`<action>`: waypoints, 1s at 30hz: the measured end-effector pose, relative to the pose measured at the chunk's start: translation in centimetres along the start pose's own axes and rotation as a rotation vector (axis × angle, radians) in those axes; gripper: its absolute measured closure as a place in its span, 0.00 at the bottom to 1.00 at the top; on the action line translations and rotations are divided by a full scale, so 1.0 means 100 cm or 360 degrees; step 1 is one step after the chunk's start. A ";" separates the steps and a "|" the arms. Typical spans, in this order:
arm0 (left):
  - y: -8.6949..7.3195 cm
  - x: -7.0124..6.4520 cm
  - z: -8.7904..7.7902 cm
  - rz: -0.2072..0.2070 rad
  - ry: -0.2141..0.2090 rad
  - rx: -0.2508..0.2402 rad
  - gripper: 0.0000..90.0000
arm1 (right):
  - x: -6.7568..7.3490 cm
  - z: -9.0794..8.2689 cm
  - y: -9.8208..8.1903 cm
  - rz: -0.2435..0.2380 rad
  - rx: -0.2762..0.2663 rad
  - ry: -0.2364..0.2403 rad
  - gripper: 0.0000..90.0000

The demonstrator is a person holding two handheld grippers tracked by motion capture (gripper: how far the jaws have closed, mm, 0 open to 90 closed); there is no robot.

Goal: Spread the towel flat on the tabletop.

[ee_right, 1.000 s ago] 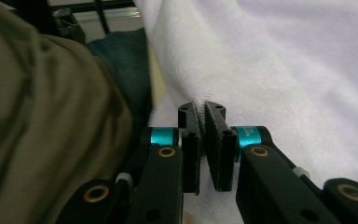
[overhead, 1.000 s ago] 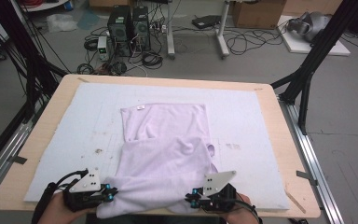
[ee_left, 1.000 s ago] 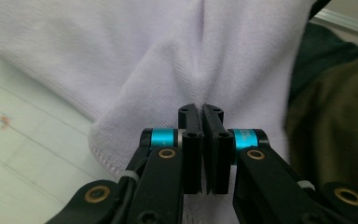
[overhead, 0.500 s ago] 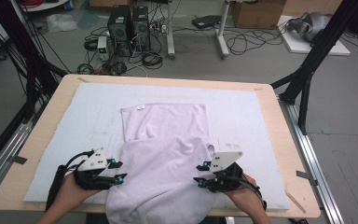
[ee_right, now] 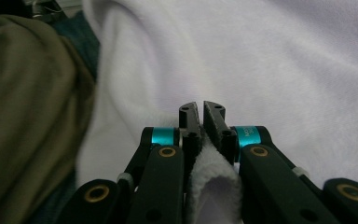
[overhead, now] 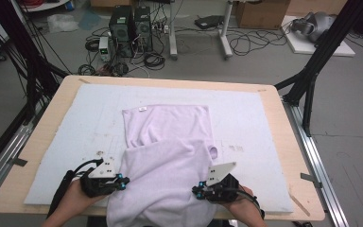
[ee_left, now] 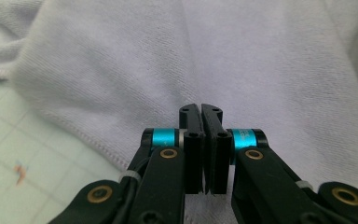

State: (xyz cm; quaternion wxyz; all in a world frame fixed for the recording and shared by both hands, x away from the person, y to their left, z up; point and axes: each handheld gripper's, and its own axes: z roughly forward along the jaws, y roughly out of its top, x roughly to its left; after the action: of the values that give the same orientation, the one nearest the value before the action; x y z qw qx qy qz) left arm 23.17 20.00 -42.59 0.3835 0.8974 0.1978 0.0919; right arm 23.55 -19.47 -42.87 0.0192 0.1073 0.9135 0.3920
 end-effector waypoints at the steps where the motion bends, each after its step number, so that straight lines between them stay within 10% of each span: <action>1: -0.001 -0.004 -0.006 0.0010 0.0003 -0.0004 0.97 | 0.005 -0.001 0.001 -0.0013 -0.0014 0.0015 0.95; 9: -0.004 -0.021 -0.032 0.0033 0.0001 -0.0110 0.75 | 0.036 -0.024 0.019 -0.0101 -0.0156 0.0058 0.87; 14: 0.000 0.003 -0.012 -0.0020 0.0096 -0.0097 0.67 | 0.003 -0.022 0.021 -0.0077 -0.0077 -0.0139 0.77; 19: 0.004 0.024 0.015 -0.0063 0.0059 -0.0018 0.65 | -0.033 -0.013 0.010 0.0068 -0.0096 -0.0150 0.72; 30: 0.006 0.021 0.026 -0.0028 -0.0032 -0.0005 0.95 | -0.047 -0.021 0.010 0.0099 -0.0113 -0.0168 0.68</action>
State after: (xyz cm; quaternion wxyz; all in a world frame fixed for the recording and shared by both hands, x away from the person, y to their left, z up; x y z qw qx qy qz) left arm 26.09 18.84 -43.92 0.3878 0.8959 0.2015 0.0798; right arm 28.11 -21.27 -40.93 0.0591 0.1554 0.8930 0.4183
